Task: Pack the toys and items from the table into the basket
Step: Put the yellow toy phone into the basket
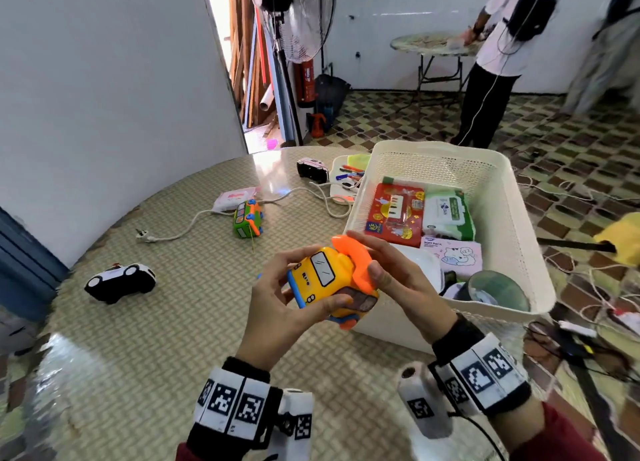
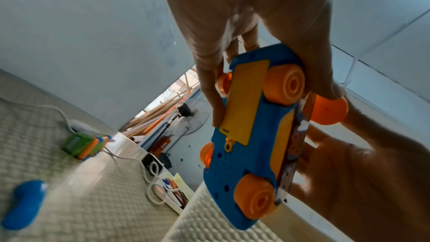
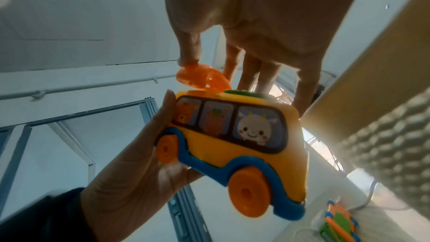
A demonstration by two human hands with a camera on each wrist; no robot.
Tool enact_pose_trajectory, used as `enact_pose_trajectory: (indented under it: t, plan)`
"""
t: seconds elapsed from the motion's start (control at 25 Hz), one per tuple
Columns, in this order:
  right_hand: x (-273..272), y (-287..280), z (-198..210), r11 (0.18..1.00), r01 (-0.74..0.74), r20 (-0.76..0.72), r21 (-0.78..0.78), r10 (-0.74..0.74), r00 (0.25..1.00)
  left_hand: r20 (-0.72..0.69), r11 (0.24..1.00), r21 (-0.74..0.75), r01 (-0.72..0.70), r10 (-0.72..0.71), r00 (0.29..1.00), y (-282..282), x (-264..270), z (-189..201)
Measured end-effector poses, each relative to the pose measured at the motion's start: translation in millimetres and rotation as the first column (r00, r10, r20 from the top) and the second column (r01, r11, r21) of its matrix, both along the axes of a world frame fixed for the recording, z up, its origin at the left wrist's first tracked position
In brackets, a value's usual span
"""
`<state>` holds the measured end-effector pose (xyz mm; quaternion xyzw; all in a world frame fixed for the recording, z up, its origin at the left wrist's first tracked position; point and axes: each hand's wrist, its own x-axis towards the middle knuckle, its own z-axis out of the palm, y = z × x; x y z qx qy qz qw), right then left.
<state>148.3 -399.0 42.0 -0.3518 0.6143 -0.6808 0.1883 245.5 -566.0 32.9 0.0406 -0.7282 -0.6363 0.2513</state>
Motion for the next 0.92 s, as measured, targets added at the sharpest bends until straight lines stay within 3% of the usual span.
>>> enact_pose_trajectory:
  t: [0.24,0.6,0.72,0.92]
  plan:
    - [-18,80,18,0.999,0.039,-0.063,-0.004,-0.040,0.997,-0.064,0.976,0.123,0.180,-0.173,0.983,68,-41,17]
    - [-66,217,15,0.962,0.269,-0.076,-0.038,-0.271,0.959,-0.016,0.952,0.179,0.247,-0.248,0.969,209,-104,31]
    - [-83,270,20,0.953,0.303,-0.046,-0.017,-0.304,0.952,0.025,0.962,0.211,0.175,-0.184,0.983,259,-122,26]
    - [-116,339,19,0.919,0.393,-0.060,0.022,-0.391,0.919,0.055,0.997,0.046,-0.060,0.058,0.997,321,-149,14]
